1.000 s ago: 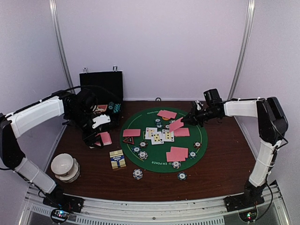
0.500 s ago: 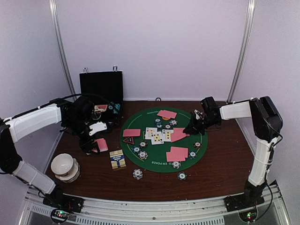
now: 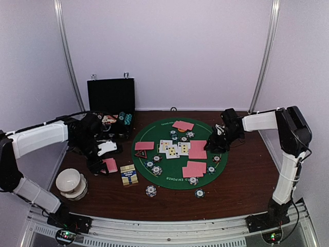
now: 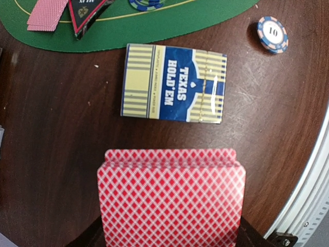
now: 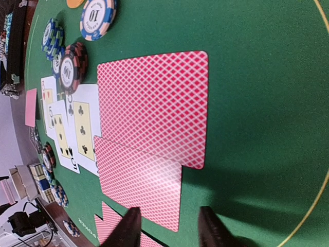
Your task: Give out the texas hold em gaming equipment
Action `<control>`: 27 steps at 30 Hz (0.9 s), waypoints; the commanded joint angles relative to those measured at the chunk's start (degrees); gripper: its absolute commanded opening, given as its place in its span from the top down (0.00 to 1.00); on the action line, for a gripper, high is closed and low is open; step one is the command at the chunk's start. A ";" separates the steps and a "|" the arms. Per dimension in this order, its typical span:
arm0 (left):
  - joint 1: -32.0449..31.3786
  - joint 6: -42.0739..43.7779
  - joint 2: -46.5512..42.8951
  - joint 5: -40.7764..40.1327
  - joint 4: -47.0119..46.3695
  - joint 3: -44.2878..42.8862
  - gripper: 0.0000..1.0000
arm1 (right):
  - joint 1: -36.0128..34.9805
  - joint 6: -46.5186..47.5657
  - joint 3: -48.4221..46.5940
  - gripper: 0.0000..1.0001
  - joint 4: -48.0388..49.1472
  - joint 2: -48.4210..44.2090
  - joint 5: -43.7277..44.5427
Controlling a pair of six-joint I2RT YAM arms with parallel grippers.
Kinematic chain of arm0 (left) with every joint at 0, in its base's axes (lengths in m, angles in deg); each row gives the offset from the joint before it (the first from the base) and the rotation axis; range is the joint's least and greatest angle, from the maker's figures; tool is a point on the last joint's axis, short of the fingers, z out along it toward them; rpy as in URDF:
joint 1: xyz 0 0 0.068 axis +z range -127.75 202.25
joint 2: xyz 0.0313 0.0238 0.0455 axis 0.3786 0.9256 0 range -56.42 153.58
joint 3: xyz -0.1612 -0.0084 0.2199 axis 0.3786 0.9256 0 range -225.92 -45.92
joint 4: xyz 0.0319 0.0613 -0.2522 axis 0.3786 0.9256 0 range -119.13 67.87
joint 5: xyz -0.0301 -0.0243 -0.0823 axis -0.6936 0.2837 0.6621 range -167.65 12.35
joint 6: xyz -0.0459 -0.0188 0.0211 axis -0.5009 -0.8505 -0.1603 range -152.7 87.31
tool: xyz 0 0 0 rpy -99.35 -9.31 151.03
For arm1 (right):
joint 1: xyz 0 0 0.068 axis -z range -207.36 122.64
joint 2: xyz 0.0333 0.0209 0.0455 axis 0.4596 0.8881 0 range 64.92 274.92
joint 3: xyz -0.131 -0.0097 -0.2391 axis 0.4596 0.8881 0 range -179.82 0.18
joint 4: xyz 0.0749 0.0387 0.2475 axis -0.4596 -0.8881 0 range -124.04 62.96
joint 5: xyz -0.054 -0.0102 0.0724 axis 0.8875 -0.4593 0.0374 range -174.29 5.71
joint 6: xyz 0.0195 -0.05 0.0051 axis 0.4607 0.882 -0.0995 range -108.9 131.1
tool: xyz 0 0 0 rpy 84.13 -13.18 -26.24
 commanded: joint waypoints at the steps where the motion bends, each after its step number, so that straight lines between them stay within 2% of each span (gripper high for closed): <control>1: 0.49 2.14 -0.77 0.08 -4.17 2.74 1.00 | 0.07 1.35 -0.14 0.47 -2.01 -5.88 3.58; 10: 0.40 5.39 1.30 -3.14 -9.67 8.19 1.00 | -0.51 0.80 -2.33 0.18 -4.43 -12.27 5.56; 14: 0.11 6.19 3.20 -3.75 -11.76 9.48 1.00 | -1.13 0.36 -2.18 0.01 -5.07 -14.83 5.87; 27: -1.95 5.73 9.66 -3.54 -15.87 9.91 0.99 | -1.60 -0.68 1.11 0.00 -5.50 -20.87 8.17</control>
